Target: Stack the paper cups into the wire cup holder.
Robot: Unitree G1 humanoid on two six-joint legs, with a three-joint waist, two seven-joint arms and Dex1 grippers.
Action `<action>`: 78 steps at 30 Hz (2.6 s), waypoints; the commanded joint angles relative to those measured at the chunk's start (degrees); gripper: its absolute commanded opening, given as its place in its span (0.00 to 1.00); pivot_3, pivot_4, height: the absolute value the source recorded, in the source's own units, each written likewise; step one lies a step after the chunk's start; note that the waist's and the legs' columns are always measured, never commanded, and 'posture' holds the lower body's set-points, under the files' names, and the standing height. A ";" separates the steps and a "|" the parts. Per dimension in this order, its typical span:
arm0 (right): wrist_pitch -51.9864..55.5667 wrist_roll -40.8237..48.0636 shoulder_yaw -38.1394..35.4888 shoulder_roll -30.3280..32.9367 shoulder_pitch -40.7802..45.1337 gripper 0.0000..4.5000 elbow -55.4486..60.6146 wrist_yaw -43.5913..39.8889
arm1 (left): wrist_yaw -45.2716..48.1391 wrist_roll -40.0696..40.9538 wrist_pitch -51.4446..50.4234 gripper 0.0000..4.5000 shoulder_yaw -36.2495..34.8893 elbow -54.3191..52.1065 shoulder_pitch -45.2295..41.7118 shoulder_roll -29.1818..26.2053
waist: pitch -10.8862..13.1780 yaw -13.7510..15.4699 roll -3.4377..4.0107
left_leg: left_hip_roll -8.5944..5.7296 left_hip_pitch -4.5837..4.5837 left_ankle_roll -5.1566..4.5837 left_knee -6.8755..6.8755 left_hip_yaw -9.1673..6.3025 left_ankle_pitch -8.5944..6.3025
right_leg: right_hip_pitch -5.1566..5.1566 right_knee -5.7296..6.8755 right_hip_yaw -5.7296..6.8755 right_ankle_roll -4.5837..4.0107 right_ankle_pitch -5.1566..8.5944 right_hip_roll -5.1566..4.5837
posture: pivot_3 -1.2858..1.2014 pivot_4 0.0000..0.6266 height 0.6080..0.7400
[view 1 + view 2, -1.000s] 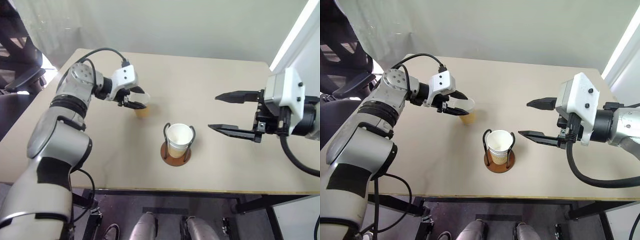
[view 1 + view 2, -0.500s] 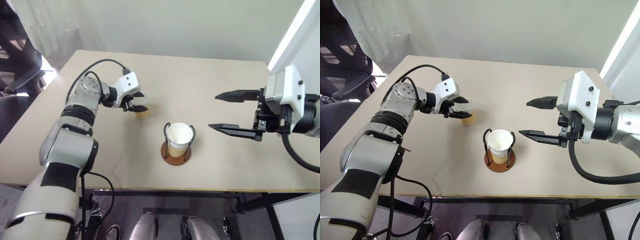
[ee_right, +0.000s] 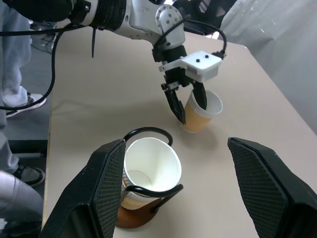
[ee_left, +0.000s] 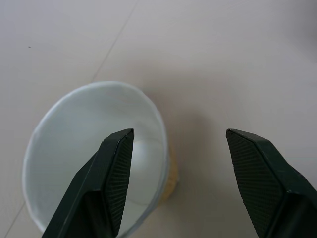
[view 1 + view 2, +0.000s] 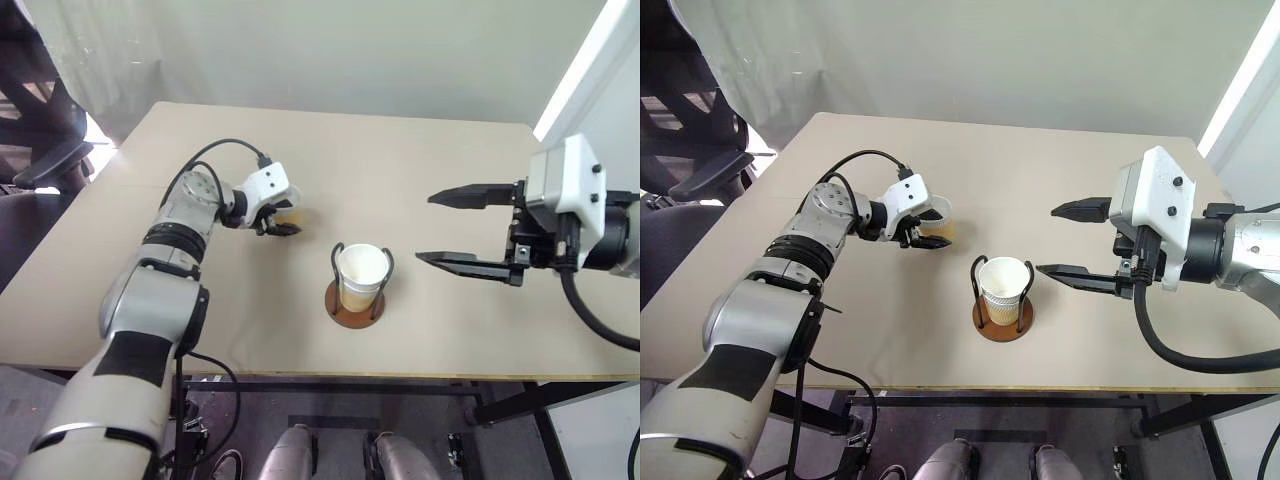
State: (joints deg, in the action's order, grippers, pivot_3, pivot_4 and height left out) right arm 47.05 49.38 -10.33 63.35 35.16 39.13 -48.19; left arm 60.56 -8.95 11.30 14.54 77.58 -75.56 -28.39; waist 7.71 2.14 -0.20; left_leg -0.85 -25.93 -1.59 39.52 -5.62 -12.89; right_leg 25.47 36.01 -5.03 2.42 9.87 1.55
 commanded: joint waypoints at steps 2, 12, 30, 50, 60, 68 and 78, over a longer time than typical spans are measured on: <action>0.49 0.97 -1.87 0.91 1.96 0.75 0.52 0.69 | -1.91 -1.80 -0.20 0.70 -1.40 -0.38 -1.07 0.78 | 0.01 -0.05 0.02 | -0.06 -0.01 -0.03 -0.01 0.00 0.02 | 0.01 0.00 0.00 0.05 -0.03 -0.08 | 0.52 0.24 1.00; 1.27 1.03 -1.19 0.76 2.92 0.75 0.25 1.11 | -2.50 -4.30 0.38 0.02 -1.88 -0.41 -1.10 0.44 | 0.02 -0.23 0.04 | -0.30 -0.03 -0.22 -0.07 -0.06 0.16 | 0.01 -0.02 -0.05 0.23 -0.08 -0.30 | 0.52 0.24 1.00; 0.63 0.90 -10.92 2.14 -6.80 0.75 -0.59 -1.86 | 30.75 4.34 3.59 0.01 -8.95 -3.47 -15.20 -1.79 | -0.03 -0.17 0.01 | -1.10 -0.37 -0.60 -0.48 -0.12 0.50 | 0.27 -0.12 0.05 0.59 -0.03 -0.99 | 0.52 0.24 1.00; -6.16 6.11 -40.14 -17.36 -41.25 0.75 13.43 6.43 | 31.94 63.80 -12.70 0.01 30.43 -38.87 -15.55 -6.98 | -0.07 -0.41 0.43 | -1.09 -0.04 -0.93 -0.02 0.10 0.20 | -0.33 -0.11 -0.10 1.13 0.10 -1.12 | 0.52 0.24 1.00; -11.02 8.18 -38.06 -17.08 -43.78 0.75 15.18 11.34 | 31.94 62.66 -6.26 0.01 40.93 -32.06 -16.88 -3.21 | -0.08 -0.02 0.45 | -1.18 -0.08 -0.79 0.56 -0.08 0.11 | -0.64 -0.13 -0.08 0.93 0.21 -1.09 | 0.52 0.24 1.00; -12.20 7.81 -37.03 -15.77 -45.39 0.75 14.95 13.11 | 31.94 62.92 -6.60 0.01 43.28 -31.65 -16.92 -3.01 | -0.08 -0.01 0.45 | -1.21 -0.09 -0.85 0.54 -0.09 -0.07 | -0.62 -0.14 -0.07 1.31 0.04 -1.11 | 0.52 0.24 1.00; -13.43 8.49 -37.11 -14.77 -47.09 0.75 14.55 13.23 | 31.94 64.88 -4.78 0.01 50.48 -35.62 -18.90 -9.28 | -0.09 0.13 0.47 | -1.21 -0.11 -0.97 0.54 -0.08 -0.54 | -0.64 -0.21 -0.05 1.37 0.44 -1.12 | 0.52 0.24 1.00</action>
State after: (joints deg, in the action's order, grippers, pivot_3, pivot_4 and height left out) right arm 35.04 56.88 -46.65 47.91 -11.93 53.14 -35.27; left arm 90.46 54.80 5.32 64.13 43.37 -93.04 -37.51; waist 7.61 2.27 0.27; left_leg -2.06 -26.03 -2.58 40.06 -5.71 -13.46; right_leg 24.81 35.79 -5.08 3.81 10.38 0.42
